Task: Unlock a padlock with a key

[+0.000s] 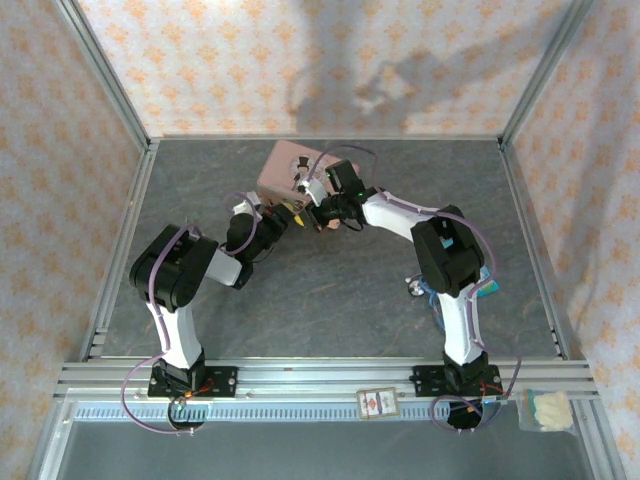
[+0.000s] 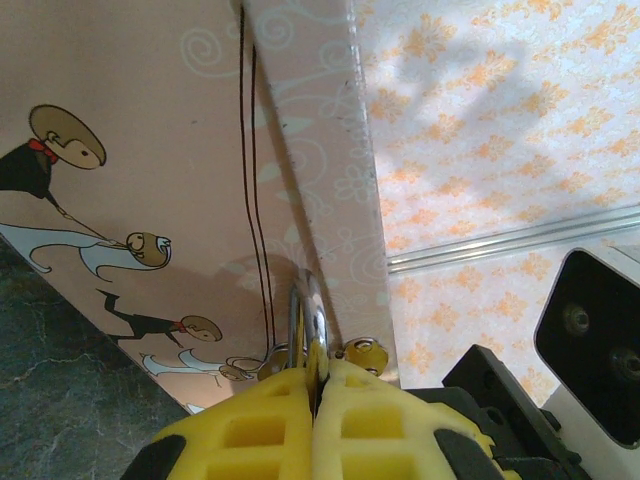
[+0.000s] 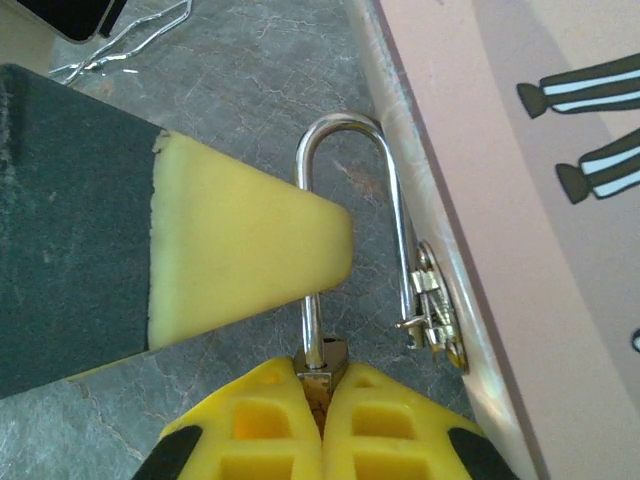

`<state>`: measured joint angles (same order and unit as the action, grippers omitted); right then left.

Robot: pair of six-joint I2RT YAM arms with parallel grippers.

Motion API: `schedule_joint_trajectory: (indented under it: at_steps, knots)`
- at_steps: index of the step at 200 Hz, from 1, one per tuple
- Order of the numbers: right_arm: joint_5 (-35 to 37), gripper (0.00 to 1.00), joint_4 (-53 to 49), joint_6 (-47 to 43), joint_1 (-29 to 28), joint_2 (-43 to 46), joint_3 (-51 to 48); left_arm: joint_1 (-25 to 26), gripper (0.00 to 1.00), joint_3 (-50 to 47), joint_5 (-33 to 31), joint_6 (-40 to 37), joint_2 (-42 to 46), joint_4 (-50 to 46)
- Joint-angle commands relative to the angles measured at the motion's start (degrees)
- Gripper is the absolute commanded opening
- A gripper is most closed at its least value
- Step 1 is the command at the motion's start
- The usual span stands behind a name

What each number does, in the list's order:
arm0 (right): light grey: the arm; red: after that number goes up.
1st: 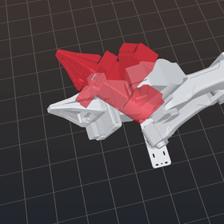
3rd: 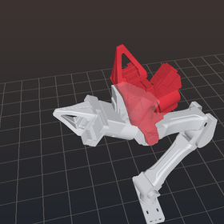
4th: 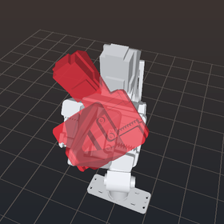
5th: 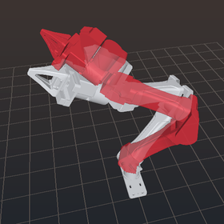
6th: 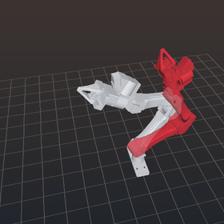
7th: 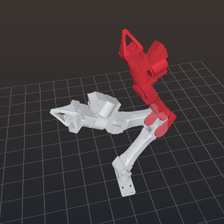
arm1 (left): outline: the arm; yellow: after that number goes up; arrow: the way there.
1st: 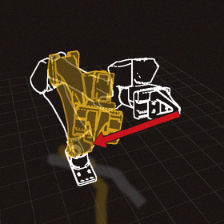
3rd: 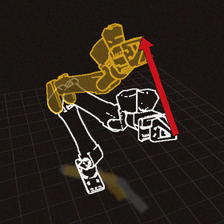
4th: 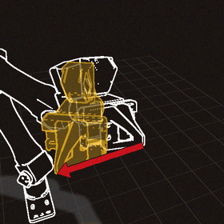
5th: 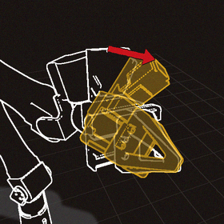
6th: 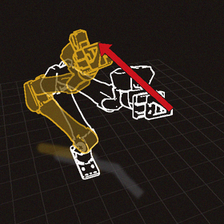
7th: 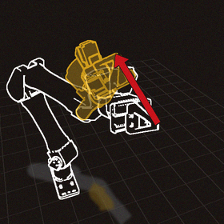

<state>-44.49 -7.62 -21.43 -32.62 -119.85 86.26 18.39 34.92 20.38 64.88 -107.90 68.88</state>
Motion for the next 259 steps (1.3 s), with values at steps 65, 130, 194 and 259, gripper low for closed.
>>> schedule_joint_trajectory:
  at_steps: [65,130,194,259]
  knots:
    - [1.8,0.38,0.4,13.7,-2.8,7.0,-4.7,0.3,0.0,-0.4,-1.7,-0.6,-1.1,1.5]
    - [16.4,0.43,5.4,25.1,-2.7,21.3,-16.3,0.3,0.0,-3.1,-6.7,1.3,-1.1,1.8]
    - [33.6,0.47,13.6,37.7,-2.6,28.0,-25.8,0.4,0.0,-6.0,-12.9,4.7,-2.3,4.7]
    - [41.4,0.48,14.2,37.3,-0.8,31.2,-28.1,0.0,0.0,-7.9,-14.7,3.2,5.0,0.6]
